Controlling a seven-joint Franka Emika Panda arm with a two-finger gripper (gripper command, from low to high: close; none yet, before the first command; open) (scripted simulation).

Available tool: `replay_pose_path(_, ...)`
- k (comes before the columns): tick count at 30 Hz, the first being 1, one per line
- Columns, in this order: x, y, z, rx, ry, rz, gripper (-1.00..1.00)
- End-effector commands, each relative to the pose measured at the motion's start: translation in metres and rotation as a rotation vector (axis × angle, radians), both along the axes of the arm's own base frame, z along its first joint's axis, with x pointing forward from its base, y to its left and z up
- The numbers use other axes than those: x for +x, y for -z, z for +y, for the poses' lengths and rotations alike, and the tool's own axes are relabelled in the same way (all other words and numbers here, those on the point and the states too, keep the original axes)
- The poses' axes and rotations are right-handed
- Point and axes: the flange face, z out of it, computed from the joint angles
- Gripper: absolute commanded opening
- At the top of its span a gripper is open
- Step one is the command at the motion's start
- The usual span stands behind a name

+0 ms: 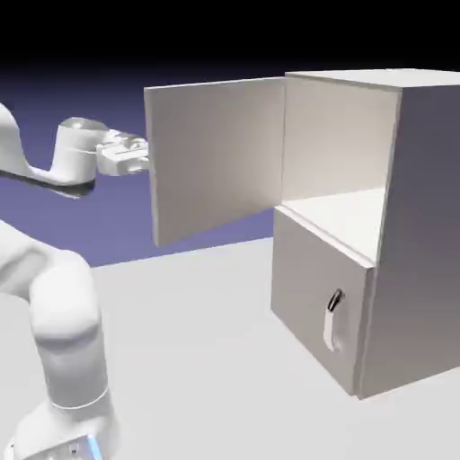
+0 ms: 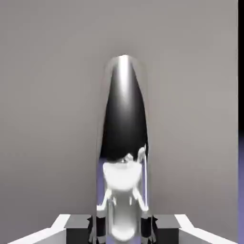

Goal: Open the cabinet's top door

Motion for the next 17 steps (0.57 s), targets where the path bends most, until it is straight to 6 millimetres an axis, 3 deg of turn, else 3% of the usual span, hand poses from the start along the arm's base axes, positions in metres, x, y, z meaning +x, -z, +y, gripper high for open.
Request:
replay_pose_path(1, 0.001, 0.0, 0.007, 0.0, 0.02, 0.0, -1.0)
replay_pose_path(16, 0.023, 0.0, 0.099, 0.0, 0.287, 0.0, -1.0)
replay_pose_path(17, 0.023, 0.0, 0.099, 0.0, 0.287, 0.0, 1.0)
